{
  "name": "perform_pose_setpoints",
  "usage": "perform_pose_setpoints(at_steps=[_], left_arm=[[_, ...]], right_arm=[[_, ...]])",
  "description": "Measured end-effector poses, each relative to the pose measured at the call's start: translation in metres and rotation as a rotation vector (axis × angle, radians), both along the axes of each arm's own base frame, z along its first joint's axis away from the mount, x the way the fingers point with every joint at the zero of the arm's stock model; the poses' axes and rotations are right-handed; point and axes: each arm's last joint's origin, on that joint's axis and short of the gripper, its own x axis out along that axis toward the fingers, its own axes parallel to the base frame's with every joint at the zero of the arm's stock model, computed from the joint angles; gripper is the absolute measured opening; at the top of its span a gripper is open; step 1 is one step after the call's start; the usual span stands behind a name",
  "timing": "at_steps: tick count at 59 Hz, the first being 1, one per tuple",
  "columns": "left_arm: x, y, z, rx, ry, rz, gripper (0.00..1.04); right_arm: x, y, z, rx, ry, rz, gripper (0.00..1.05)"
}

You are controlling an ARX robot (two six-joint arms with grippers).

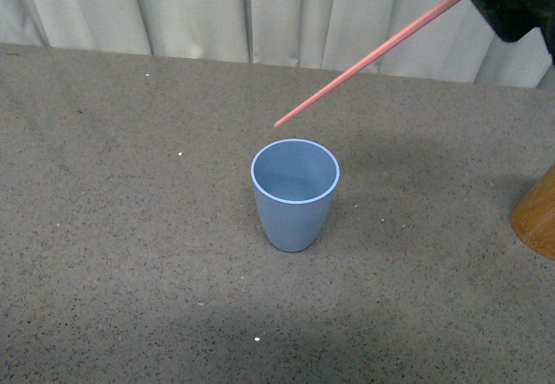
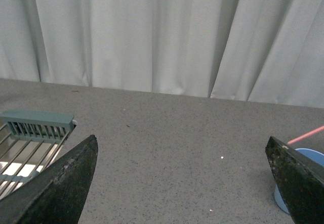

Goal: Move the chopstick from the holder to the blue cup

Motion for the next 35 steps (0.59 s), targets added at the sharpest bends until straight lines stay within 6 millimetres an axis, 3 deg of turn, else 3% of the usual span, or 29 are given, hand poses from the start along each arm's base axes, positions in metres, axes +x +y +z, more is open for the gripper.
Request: perform_pose_setpoints(at_steps=[9,35], left_arm=[[0.000,0.000,0.000,0.000,0.000,0.000,0.98],[0.000,0.000,0.000,0.000,0.000,0.000,0.98]], right_arm=[[-0.016,-0.006,0.015,0.013,-0.046,-0.017,0.01],[-0.045,-0.015,0.006,0.021,-0.019,-0.042,0.01]])
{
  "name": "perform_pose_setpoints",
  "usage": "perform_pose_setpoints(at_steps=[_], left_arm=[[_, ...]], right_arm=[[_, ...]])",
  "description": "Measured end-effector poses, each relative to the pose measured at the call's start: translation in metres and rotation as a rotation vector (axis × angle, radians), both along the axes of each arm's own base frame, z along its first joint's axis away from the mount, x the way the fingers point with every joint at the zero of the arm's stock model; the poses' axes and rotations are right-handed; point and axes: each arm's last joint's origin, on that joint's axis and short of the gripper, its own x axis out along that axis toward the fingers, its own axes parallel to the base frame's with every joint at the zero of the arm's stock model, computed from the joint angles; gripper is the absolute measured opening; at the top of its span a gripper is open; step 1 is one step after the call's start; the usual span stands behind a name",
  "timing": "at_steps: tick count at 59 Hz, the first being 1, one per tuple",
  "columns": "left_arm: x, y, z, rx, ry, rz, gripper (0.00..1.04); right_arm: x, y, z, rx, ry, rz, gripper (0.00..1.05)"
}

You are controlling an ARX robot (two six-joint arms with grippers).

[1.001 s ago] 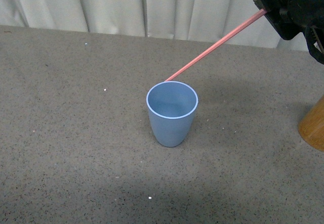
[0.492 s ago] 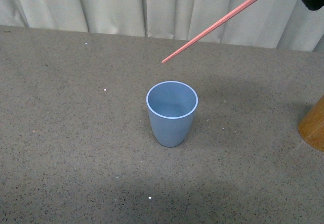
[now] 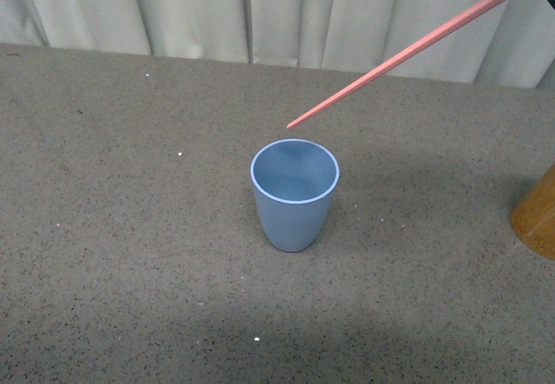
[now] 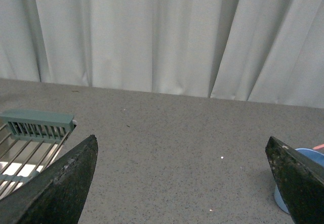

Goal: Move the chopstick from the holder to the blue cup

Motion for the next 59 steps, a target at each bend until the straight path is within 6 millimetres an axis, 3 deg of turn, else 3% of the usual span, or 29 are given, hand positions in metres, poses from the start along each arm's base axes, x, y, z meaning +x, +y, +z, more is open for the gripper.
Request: perform_pose_setpoints(at_steps=[59], left_arm=[[0.000,0.000,0.000,0.000,0.000,0.000,0.98]], right_arm=[[0.001,0.009,-0.020,0.012,0.055,0.012,0.01]])
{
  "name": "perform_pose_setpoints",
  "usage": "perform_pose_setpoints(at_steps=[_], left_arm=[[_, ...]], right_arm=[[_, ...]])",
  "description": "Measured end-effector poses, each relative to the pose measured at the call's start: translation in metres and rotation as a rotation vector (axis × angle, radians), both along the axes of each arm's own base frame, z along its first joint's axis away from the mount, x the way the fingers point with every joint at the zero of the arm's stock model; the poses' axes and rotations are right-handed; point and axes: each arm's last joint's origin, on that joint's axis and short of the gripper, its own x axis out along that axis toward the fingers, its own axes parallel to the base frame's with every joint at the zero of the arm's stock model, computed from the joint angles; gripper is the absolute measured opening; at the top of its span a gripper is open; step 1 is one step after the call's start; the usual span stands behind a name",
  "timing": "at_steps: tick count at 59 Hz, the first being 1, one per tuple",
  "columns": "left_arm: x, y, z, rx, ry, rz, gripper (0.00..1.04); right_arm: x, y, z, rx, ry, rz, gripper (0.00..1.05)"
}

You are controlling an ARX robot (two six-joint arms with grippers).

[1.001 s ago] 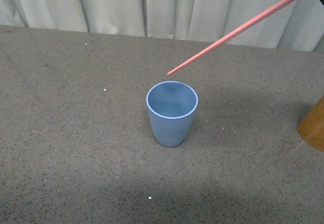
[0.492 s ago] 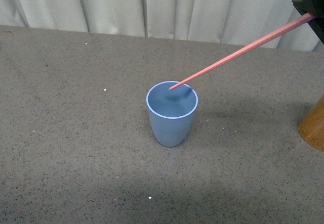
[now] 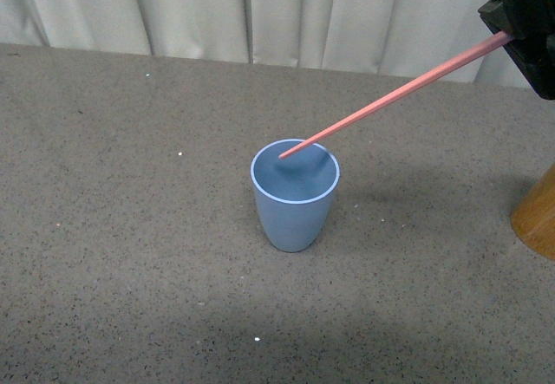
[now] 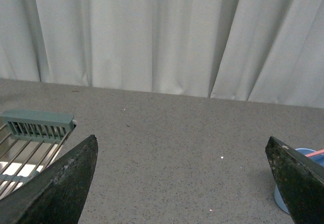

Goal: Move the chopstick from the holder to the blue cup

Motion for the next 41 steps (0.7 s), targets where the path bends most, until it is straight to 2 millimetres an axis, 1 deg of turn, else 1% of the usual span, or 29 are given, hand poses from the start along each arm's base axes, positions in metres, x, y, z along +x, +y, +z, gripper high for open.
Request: perform_pose_setpoints(at_steps=[5,8,12,15,16,18,24,25,28,31,32,36,38,41], left_arm=[[0.000,0.000,0.000,0.000,0.000,0.000,0.98],[0.000,0.000,0.000,0.000,0.000,0.000,0.98],[0.000,0.000,0.000,0.000,0.000,0.000,0.98],[0.000,0.000,0.000,0.000,0.000,0.000,0.98],[0.000,0.000,0.000,0.000,0.000,0.000,0.98],[0.000,0.000,0.000,0.000,0.000,0.000,0.98],[0.000,0.000,0.000,0.000,0.000,0.000,0.98],[0.000,0.000,0.000,0.000,0.000,0.000,0.98],[0.000,0.000,0.000,0.000,0.000,0.000,0.98],[0.000,0.000,0.000,0.000,0.000,0.000,0.98],[0.000,0.000,0.000,0.000,0.000,0.000,0.98],[0.000,0.000,0.000,0.000,0.000,0.000,0.98],[0.000,0.000,0.000,0.000,0.000,0.000,0.98],[0.000,0.000,0.000,0.000,0.000,0.000,0.98]], right_arm=[[0.001,0.002,-0.001,-0.006,0.007,-0.002,0.01],[0.002,0.003,-0.001,-0.008,0.011,-0.001,0.09],[0.002,0.004,-0.001,-0.009,0.013,0.002,0.21],[0.002,0.004,-0.002,-0.010,0.014,0.003,0.28],[0.002,0.005,-0.002,-0.010,0.015,0.004,0.34],[0.002,0.005,-0.002,-0.010,0.015,0.006,0.41],[0.003,0.006,-0.001,-0.013,0.018,0.004,0.57],[0.003,0.005,-0.002,-0.019,0.026,-0.004,0.62],[0.002,0.004,-0.004,-0.041,0.054,-0.027,0.73],[0.002,0.003,-0.005,-0.064,0.077,-0.050,0.80],[0.001,0.002,-0.005,-0.078,0.086,-0.060,0.85],[-0.001,-0.001,-0.003,-0.096,0.089,-0.091,0.95],[-0.003,-0.003,-0.001,-0.100,0.084,-0.108,0.97],[-0.008,-0.007,0.002,-0.108,0.078,-0.129,0.95]])
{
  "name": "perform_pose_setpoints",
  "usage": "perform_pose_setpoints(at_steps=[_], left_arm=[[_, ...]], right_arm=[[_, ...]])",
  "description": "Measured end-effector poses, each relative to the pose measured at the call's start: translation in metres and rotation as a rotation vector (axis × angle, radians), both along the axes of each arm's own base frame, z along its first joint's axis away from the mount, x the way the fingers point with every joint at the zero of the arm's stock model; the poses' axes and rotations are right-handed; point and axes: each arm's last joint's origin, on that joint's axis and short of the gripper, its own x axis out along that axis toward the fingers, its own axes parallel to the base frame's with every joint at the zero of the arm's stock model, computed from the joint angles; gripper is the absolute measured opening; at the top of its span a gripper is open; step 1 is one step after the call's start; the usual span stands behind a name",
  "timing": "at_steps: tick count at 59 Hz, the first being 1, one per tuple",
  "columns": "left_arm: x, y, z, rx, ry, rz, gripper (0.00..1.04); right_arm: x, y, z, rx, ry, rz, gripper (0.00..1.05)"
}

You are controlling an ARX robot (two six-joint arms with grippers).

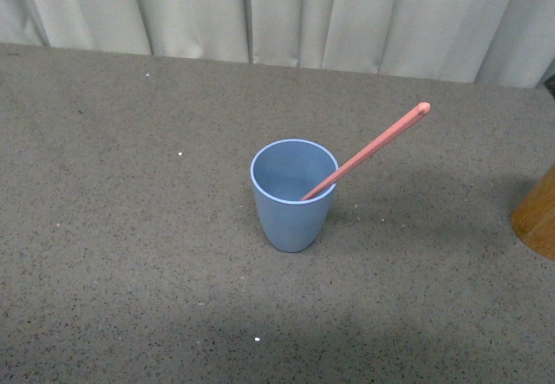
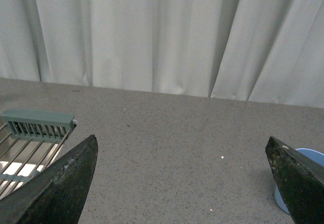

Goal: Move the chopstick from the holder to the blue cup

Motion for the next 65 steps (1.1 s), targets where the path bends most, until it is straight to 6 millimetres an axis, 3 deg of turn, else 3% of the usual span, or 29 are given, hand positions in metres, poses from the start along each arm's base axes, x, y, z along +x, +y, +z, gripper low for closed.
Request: perform_pose_setpoints(at_steps=[7,14,17,29,33,48,65], left_arm=[[0.000,0.000,0.000,0.000,0.000,0.000,0.98],[0.000,0.000,0.000,0.000,0.001,0.000,0.98],[0.000,0.000,0.000,0.000,0.000,0.000,0.98],[0.000,0.000,0.000,0.000,0.000,0.000,0.98],[0.000,0.000,0.000,0.000,0.000,0.002,0.98],[0.000,0.000,0.000,0.000,0.000,0.000,0.98],[0.000,0.000,0.000,0.000,0.000,0.000,0.98]], right_arm=[[-0.019,-0.016,-0.005,-0.225,-0.207,0.066,0.79],[-0.064,-0.042,-0.001,-0.602,-0.326,0.129,0.55],[-0.079,-0.050,-0.002,-0.680,-0.321,0.141,0.47],[-0.142,-0.067,-0.020,-0.813,-0.253,0.184,0.11],[-0.155,-0.071,-0.018,-0.811,-0.295,0.196,0.00],[-0.164,-0.093,-0.013,-0.810,-0.366,0.148,0.01],[-0.164,-0.094,-0.012,-0.811,-0.367,0.148,0.01]])
